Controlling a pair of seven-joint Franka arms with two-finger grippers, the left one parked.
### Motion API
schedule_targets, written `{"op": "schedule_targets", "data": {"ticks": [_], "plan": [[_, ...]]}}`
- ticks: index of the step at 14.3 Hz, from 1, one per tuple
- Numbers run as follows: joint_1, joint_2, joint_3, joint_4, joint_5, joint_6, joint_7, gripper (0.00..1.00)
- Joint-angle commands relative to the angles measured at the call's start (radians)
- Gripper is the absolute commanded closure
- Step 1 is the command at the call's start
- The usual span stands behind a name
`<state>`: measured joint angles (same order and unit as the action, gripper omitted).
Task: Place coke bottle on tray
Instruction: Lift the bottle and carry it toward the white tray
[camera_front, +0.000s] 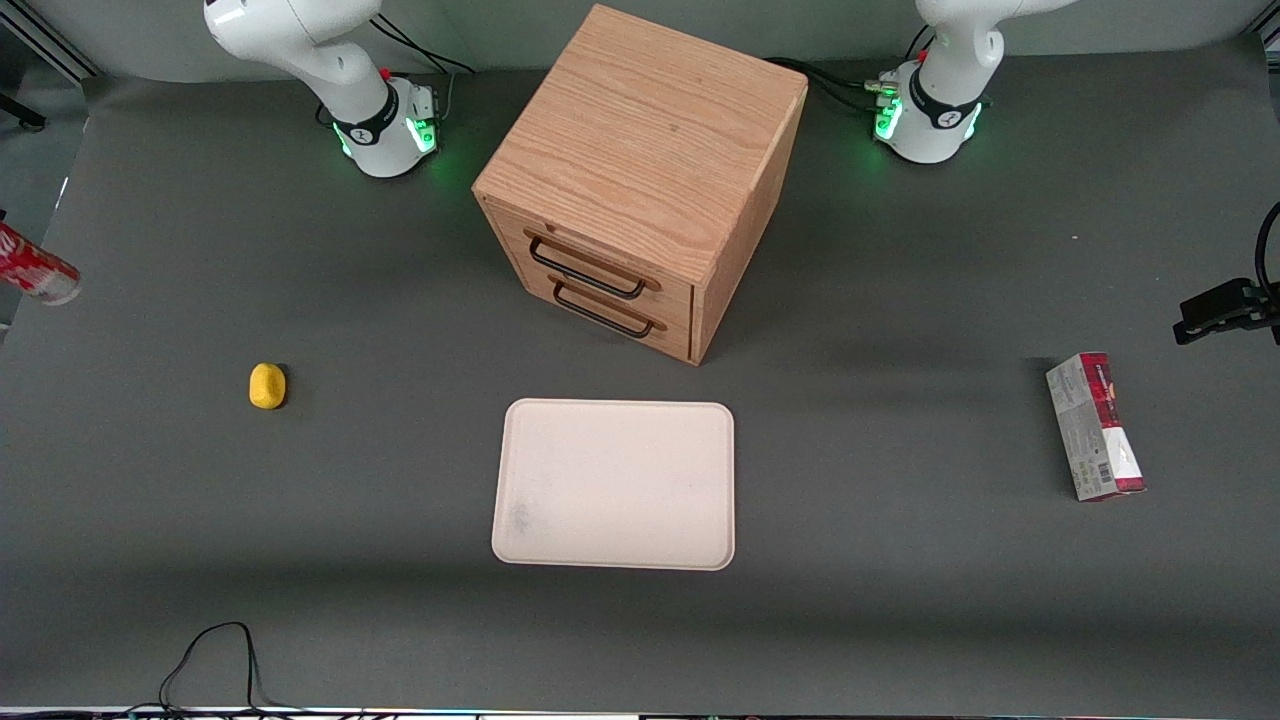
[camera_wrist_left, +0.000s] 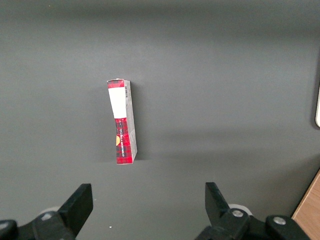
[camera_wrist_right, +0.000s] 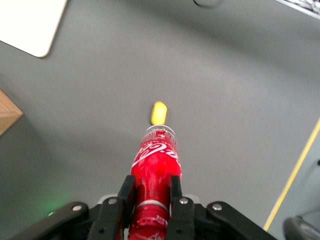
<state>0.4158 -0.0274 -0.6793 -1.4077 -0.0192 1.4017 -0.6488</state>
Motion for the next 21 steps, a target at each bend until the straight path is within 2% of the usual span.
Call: {"op": "schedule_targets", "data": {"ticks": [1,3,8,13,16,21], "plan": [[-0.003,0.239,0.032,0.295,0.106,-0.111,0.07,1.0],[-0.005,0.317,0.114,0.395,0.139,-0.138,0.19,1.0],[-0.006,0.458,0.372,0.518,0.14,-0.133,0.579,1.0],[-0.003,0.529,0.564,0.562,0.131,-0.067,0.877,1.0],[0.04,0.561,0.581,0.566,0.108,-0.024,0.922,1.0],[0.04,0.664,0.586,0.567,0.11,0.065,0.916,1.0]]}}
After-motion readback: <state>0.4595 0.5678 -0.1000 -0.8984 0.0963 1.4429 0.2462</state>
